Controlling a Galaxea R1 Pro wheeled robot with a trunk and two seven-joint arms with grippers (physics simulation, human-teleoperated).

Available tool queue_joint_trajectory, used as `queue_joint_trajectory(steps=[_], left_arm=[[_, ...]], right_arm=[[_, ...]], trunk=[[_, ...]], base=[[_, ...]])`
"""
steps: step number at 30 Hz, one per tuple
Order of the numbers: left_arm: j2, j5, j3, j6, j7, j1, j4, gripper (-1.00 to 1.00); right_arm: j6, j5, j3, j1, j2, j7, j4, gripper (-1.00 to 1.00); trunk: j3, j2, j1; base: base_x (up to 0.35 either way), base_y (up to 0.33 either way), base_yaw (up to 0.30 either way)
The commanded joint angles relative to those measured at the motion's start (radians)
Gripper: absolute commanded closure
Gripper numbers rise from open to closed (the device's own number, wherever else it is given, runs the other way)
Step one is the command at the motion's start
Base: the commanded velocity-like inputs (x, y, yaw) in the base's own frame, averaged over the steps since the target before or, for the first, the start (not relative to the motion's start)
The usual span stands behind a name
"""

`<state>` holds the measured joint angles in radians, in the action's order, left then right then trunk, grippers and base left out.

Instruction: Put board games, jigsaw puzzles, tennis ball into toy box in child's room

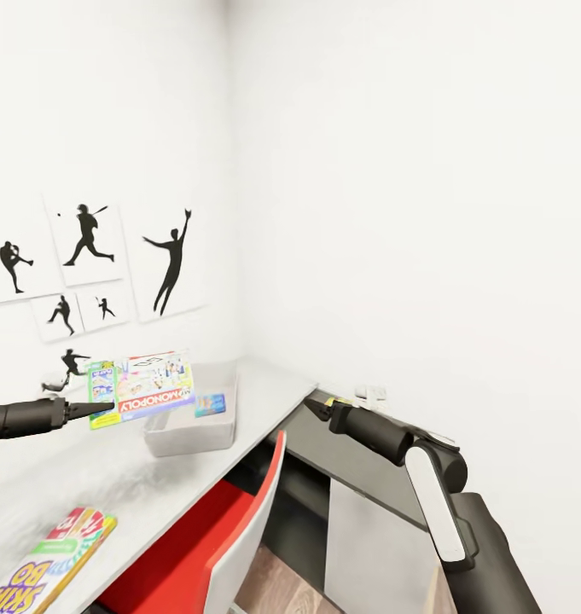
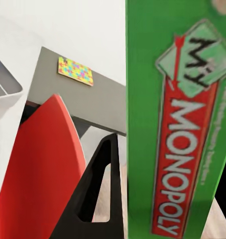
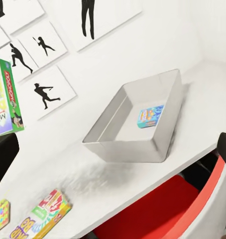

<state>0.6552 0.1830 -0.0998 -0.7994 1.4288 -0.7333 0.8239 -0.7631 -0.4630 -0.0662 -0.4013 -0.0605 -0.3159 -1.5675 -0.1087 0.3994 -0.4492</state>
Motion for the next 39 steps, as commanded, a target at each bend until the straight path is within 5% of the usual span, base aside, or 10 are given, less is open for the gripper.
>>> queue_joint_trajectory(steps=[1, 21, 39], left_arm=[[-0.001, 0.002, 0.0, -0.011, 0.002, 0.0, 0.0, 1.0], [-0.008, -0.036, 0.002, -0.008, 0.001, 0.0, 0.0, 1.0], [-0.008, -0.036, 0.003, -0.009, 0.003, 0.0, 0.004, 1.0]], right_arm=[[-0.005, 0.001, 0.001, -0.001, -0.001, -0.003, 0.0, -1.0], [-0.002, 0.007, 0.0, -0.001, -0.001, 0.0, 0.001, -1.0], [-0.002, 0.01, 0.0, -0.001, -0.001, 0.0, 0.001, -1.0]], trunk=[[0.0, 0.001, -0.001], [-0.003, 0.001, -0.001], [-0.003, 0.001, -0.001]], base=[[0.241, 0.175, -0.175], [0.254, 0.145, -0.021], [0.078, -0.139, -0.072]])
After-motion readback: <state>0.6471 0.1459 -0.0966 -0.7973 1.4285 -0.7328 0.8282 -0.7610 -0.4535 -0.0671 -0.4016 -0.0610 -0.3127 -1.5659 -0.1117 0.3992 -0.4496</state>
